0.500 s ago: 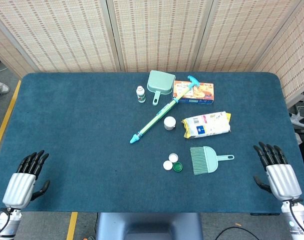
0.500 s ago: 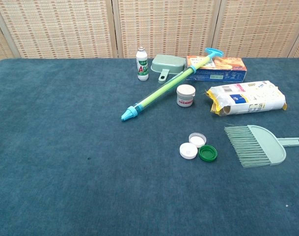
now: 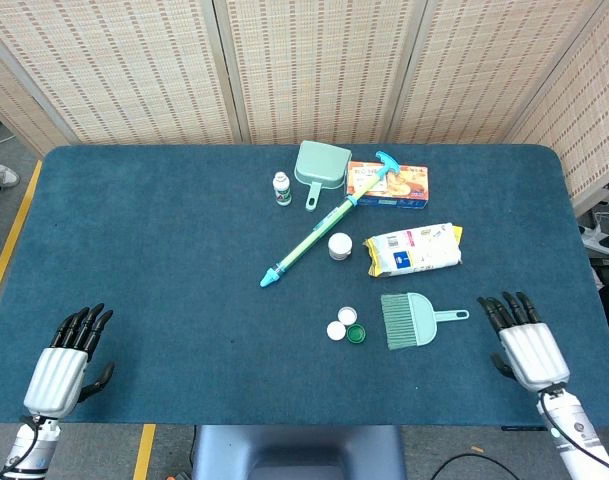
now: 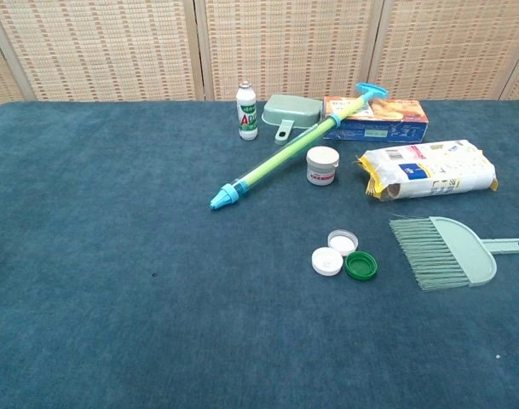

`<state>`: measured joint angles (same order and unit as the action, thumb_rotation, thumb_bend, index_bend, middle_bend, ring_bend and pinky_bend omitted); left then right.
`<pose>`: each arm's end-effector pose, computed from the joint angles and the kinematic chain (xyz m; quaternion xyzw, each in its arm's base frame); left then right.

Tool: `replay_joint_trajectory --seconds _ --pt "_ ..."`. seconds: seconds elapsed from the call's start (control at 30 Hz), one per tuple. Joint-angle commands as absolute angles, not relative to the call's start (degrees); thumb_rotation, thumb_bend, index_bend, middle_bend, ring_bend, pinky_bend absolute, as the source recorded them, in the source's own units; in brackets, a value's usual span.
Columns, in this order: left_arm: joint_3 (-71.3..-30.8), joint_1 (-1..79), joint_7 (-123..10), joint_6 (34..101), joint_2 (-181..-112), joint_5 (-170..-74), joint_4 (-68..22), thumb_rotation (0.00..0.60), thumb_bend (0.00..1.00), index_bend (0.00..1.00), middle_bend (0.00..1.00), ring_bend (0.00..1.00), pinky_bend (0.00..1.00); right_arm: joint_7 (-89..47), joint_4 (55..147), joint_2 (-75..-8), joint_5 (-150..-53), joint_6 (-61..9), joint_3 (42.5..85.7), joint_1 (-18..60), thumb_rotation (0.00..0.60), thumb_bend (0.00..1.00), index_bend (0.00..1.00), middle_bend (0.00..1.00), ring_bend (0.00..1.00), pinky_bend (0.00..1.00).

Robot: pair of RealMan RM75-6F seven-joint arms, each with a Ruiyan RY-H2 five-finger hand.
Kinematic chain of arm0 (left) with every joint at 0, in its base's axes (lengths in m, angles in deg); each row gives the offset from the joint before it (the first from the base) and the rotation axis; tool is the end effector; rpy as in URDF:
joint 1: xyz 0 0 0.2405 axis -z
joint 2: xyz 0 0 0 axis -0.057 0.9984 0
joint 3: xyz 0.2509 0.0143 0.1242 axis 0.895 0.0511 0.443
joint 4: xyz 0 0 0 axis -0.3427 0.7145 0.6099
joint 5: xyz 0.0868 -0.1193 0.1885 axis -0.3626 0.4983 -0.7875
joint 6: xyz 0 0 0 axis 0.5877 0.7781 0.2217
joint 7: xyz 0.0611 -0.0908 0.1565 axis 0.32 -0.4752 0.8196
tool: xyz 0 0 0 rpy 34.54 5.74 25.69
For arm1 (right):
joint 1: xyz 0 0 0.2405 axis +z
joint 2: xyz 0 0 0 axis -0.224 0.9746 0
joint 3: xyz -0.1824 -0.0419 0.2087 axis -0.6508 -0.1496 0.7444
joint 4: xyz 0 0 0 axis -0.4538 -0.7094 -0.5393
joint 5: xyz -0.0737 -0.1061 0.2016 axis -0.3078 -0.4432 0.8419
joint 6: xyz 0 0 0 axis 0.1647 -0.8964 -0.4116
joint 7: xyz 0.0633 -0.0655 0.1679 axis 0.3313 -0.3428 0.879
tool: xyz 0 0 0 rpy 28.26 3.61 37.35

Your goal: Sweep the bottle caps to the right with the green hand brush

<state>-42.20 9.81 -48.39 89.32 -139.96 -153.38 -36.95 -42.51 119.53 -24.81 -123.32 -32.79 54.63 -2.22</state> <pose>-0.3154 0.2247 0.0609 -0.6518 -0.3482 -0.3950 0.5458 -0.3368 -0.2505 0.0755 0.7230 -0.3351 0.2476 0.5511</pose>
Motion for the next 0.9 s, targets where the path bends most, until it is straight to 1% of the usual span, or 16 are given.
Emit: replay_joint_trajectory --seconds 0.03,0.1,0.23,0.37,0.5,0.67,0.9 --pt "-41.91 9.74 -48.08 89.42 -140.83 -153.67 -36.56 0.6 0.36 0.0 0.0 0.0 0.1 -46.22 118.68 -26.91 -122.28 -28.75 55.06 0.96 0.6 0.19 0.04 0.17 0.0 0.06" --pt "-41.8 9.63 -47.67 89.6 -141.31 -153.82 -36.46 0.6 0.36 0.0 0.0 0.0 0.1 -47.25 117.57 -28.06 -121.92 -27.35 55.36 2.14 0.6 0.19 0.09 0.19 0.0 0.07" --pt "-41.43 9.34 -46.24 89.25 -142.37 -153.49 -36.4 0.6 0.36 0.0 0.0 0.0 0.09 -48.64 113.07 -32.25 -119.46 -24.58 56.7 4.49 0.6 0.2 0.15 0.23 0.0 0.09" --pt "-41.28 9.09 -44.93 89.29 -143.51 -153.35 -36.63 0.6 0.36 0.0 0.0 0.0 0.09 -49.75 108.68 -35.74 -118.51 -23.43 57.03 5.9 0.6 0.2 0.2 0.28 0.01 0.1" --pt "-40.94 8.82 -43.92 89.64 -144.99 -153.85 -36.15 0.6 0.36 0.0 0.0 0.0 0.09 -50.56 105.66 -37.41 -118.31 -23.43 56.76 6.41 0.6 0.2 0.22 0.29 0.02 0.1" --pt "-40.84 8.72 -42.62 89.17 -146.96 -153.53 -35.46 0.6 0.36 0.0 0.0 0.0 0.1 -50.89 102.17 -38.73 -117.43 -21.75 56.24 7.3 0.6 0.2 0.23 0.29 0.02 0.1" --pt "-40.91 8.63 -42.35 89.36 -147.4 -153.5 -35.17 0.6 0.36 0.0 0.0 0.0 0.1 -48.85 97.29 -41.66 -116.4 -20.51 56.11 8.04 0.6 0.2 0.27 0.32 0.05 0.1"
